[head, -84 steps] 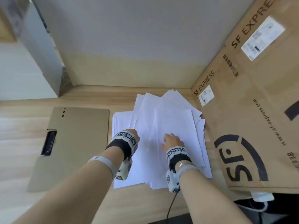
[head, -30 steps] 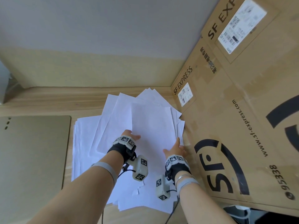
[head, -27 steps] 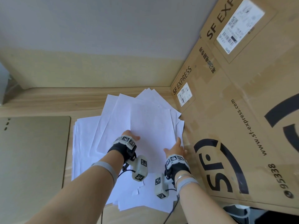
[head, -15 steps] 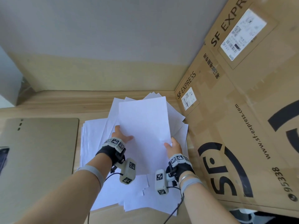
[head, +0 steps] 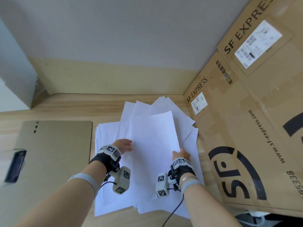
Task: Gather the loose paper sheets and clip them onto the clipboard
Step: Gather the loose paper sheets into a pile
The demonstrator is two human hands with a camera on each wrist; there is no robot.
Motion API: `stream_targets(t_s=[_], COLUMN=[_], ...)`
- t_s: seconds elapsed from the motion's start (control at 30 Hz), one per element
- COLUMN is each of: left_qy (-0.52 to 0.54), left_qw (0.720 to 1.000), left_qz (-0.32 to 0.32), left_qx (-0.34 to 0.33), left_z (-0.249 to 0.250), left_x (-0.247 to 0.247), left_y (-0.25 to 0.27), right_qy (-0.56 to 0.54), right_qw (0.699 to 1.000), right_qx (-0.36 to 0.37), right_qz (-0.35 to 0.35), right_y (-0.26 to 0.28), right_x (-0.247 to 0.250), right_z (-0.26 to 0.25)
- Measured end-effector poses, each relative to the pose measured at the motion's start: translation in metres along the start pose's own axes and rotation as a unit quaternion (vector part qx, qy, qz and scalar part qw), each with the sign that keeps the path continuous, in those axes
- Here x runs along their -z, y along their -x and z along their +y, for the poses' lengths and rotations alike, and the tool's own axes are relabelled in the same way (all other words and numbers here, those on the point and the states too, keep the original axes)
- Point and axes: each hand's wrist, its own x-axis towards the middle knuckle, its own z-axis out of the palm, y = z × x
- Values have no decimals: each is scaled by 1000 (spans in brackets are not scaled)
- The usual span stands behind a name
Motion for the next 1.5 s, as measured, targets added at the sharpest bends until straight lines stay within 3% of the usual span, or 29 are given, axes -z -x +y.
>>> stream_targets(t_s=[0.3,0.47,0.6,0.7,0.8,0.97,1.2,1.27,1.33,1.4,1.5], left_qy=[-43,43,22,-20,-54,37,24,39,60,63,54], left_qw=[999,998,998,999,997,998,992,987,980,972,960], left_qz=[-18,-6,47,36,44,20,124,148,176,205,258], left_qx=[-27,-48,-30,5,14,40,30,47,65,92,94], left_z=[-5,1,6,4,-6,-23,-35,-40,-46,-50,-61], left_x=[-10,-18,-24,-23,-13,9,42,48,53,59,72], left_y=[1,4,3,4,4,2,4,8,11,20,25], right_qy=[-17,-19,-60,-126,-154,-136,-143,-145,-108,-78,-38], right_qw=[1000,1000,997,990,986,978,938,942,965,984,996], right_qx=[17,-1,26,55,53,116,219,227,216,161,87], right_qz=[-12,9,36,31,-19,-112,-227,-201,-103,-15,-6], right_y=[10,15,12,19,20,27,39,39,34,28,27], right_x=[-2,-3,-1,2,2,-6,-29,-29,-31,-29,-24], right_z=[9,9,14,16,15,3,-10,-14,-15,-16,-20])
